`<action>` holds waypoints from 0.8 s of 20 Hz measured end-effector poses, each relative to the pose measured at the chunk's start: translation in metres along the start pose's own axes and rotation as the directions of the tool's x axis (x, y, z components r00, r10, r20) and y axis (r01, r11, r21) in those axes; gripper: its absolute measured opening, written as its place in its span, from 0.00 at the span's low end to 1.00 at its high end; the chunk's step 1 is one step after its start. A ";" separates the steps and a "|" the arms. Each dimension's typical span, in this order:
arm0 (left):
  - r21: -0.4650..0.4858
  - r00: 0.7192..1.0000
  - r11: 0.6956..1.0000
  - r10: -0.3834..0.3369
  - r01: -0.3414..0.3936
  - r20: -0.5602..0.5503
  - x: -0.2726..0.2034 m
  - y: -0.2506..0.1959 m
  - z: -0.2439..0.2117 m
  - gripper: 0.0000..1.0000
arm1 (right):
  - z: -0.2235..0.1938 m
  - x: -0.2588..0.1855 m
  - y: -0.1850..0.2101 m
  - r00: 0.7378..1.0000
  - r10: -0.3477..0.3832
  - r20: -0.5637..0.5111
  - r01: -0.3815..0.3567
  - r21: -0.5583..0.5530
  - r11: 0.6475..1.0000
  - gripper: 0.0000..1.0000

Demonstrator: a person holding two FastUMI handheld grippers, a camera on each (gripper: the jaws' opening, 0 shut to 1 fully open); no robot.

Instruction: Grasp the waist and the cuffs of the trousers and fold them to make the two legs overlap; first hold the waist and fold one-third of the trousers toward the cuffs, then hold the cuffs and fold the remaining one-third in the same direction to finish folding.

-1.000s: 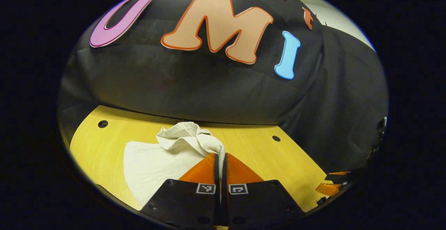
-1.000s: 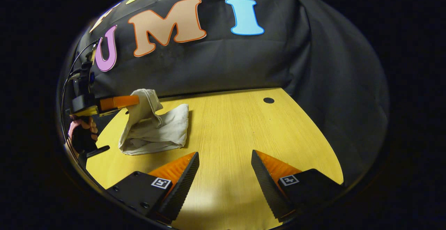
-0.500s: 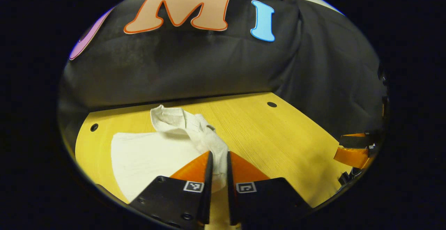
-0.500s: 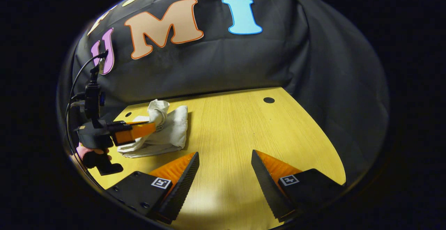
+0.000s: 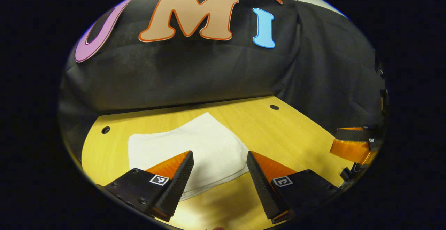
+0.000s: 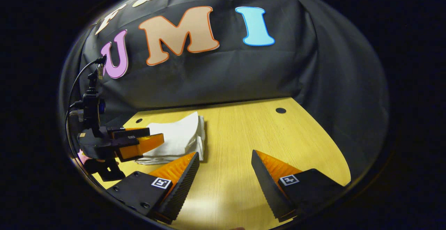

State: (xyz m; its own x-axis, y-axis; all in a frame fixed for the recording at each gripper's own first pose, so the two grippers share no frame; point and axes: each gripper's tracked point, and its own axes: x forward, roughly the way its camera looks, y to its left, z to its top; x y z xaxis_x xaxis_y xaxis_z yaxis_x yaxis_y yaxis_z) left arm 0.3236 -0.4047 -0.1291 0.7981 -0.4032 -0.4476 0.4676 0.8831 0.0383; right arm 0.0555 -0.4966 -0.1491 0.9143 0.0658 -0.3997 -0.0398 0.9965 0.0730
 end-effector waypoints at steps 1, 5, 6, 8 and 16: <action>0.003 1.000 1.000 0.010 -0.010 0.002 -0.010 0.007 -0.002 0.92 | 0.006 -0.001 0.009 1.000 0.011 0.021 -0.011 -0.012 1.000 0.97; -0.023 0.997 0.997 0.071 -0.071 0.001 -0.050 0.033 -0.007 0.92 | 0.021 -0.006 0.037 0.997 0.030 0.064 -0.030 0.013 0.999 0.92; -0.033 0.996 0.996 0.086 -0.086 0.004 -0.060 0.038 -0.007 0.92 | 0.025 -0.008 0.045 0.996 0.042 0.078 -0.044 0.027 0.999 0.96; -0.058 0.994 0.993 0.106 -0.105 0.011 -0.081 0.047 -0.009 0.91 | 0.032 -0.013 0.057 0.993 0.053 0.107 -0.057 0.032 0.998 0.97; -0.070 0.985 0.985 0.161 -0.157 0.067 -0.130 0.070 0.010 0.91 | 0.049 -0.052 0.054 0.986 0.017 0.164 -0.016 -0.005 1.000 0.97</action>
State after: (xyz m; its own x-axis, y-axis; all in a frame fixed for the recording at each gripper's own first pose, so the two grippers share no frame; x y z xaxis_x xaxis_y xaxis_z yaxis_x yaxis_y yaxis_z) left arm 0.2566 -0.2931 -0.0596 0.8867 -0.2708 -0.3747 0.3093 0.9499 0.0456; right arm 0.0254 -0.4491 -0.0799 0.9672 0.0733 -0.2432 -0.0566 0.9956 0.0748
